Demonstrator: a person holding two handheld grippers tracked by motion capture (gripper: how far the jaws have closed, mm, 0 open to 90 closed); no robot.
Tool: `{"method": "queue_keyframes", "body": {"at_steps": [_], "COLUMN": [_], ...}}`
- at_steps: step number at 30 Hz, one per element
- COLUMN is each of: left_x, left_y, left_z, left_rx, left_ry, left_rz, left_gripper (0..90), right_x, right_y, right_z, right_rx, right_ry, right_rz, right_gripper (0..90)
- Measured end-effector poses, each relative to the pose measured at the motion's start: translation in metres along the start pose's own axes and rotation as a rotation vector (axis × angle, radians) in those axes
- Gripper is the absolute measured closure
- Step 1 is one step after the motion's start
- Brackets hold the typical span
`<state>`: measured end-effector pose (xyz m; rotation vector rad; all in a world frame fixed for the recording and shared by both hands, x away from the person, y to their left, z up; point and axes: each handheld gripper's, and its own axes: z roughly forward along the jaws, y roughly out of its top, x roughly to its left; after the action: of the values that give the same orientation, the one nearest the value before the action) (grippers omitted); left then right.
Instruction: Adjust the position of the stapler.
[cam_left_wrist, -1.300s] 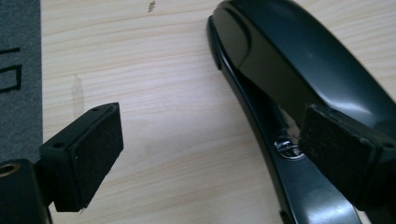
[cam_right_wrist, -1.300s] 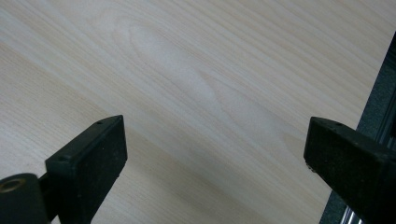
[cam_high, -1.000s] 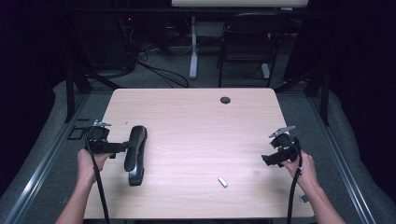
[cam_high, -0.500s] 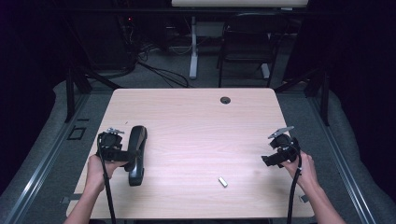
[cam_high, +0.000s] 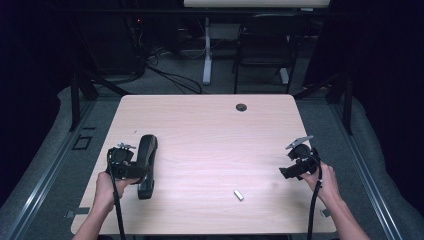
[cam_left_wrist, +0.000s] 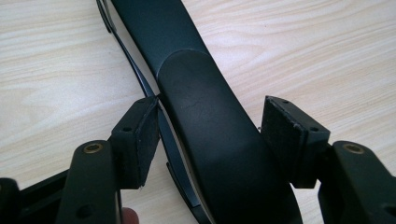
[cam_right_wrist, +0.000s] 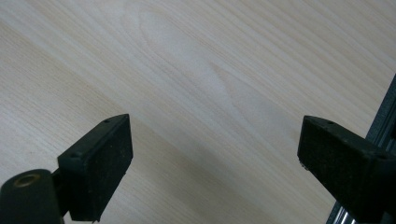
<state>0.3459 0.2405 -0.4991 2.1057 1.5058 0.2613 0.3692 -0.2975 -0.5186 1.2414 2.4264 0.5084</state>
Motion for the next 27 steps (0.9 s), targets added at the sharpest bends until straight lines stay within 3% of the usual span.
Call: {"method": "queue_keyframes", "body": {"at_steps": [6, 12, 27], "left_x": [-0.001, -0.007, -0.018], "left_y": [-0.001, -0.001, 0.001], "left_z": [0.001, 0.002, 0.007], "left_rx": [-0.007, -0.015, -0.027], "left_ry": [-0.01, -0.02, -0.056], "left_rz": [-0.026, -0.041, -0.032], "left_gripper": [38.4, 36.4, 38.7], "right_x": [0.002, 0.003, 0.005], "right_y": [0.002, 0.002, 0.003], "right_z": [0.0, 0.001, 0.004], "right_rx": [0.019, 0.024, 0.034], "right_ry": [-0.003, -0.006, 0.002], "right_rz": [-0.025, -0.021, -0.03], "right_gripper": [10.9, 11.0, 11.4]}}
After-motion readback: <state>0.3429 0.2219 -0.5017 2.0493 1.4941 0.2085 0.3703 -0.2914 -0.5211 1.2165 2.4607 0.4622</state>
